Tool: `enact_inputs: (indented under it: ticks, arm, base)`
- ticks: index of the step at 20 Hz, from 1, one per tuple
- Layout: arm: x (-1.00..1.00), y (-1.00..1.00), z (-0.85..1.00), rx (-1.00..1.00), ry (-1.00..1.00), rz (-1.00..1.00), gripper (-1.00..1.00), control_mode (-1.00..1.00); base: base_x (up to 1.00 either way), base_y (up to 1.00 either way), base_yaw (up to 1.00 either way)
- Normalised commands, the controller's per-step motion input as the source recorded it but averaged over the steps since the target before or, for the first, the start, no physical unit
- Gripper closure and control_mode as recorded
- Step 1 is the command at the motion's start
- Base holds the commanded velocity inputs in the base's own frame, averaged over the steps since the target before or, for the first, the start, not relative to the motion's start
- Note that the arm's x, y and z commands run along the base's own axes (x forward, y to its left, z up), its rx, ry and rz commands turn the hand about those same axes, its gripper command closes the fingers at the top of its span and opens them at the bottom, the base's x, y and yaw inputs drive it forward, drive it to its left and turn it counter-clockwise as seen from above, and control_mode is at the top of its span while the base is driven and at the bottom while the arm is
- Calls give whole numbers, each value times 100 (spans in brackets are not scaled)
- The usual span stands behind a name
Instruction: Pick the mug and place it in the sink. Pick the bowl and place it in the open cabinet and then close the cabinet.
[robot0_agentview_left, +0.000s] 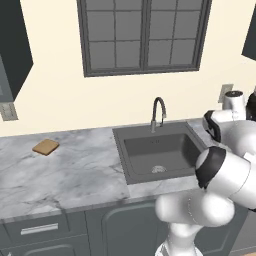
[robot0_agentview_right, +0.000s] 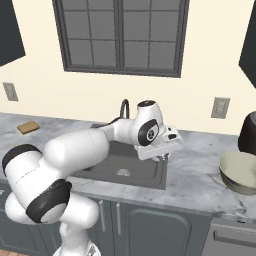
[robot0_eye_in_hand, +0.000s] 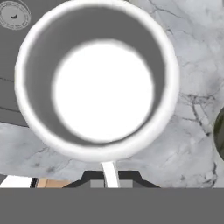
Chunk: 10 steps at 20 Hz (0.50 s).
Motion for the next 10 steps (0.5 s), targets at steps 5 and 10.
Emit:
enact_inputs:
  ticks: [5,10]
  arm:
    - [0,32,1,9,2,24,100,-100]
    - [1,12,1,6,1,21,100,-100]
  base:
    - [0,0,0]
    - [0,0,0]
